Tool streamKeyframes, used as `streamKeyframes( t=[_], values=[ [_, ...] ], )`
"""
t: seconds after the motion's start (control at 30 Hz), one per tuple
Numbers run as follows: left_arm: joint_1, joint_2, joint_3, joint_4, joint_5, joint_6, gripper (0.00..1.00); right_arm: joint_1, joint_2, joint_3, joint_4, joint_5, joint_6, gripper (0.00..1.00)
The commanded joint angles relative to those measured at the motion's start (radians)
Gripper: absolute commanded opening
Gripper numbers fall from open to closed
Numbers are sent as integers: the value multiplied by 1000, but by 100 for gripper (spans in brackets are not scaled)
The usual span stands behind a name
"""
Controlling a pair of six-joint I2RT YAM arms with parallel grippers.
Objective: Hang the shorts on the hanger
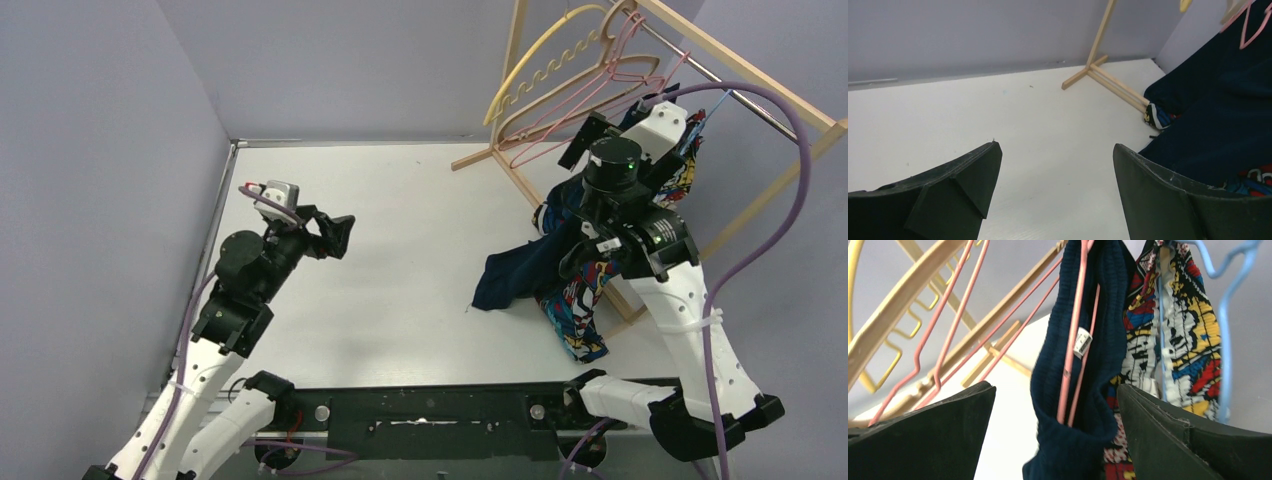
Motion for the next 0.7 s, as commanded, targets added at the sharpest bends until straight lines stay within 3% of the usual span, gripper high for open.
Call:
streamKeyframes(
  t=[0.0,0.13,0.27,0.43,0.67],
  values=[
    [5,-2,147,-143,-53,-69,83,-2,-97,16,-119,-108,18,97],
    [5,-22,203,-179,-36,-73,83,-2,-138,7,-171,-166,30,98],
    [5,-31,257,-218,-26,-83,83,-2,-163,6,-211,-341,18,98],
    [5,-42,312,-253,1,-90,83,-2,-228,-45,-173,-574,-22,98],
    [5,-93,306,-262,27,-121,83,-2,-286,-90,-121,-705,6,97]
  ],
)
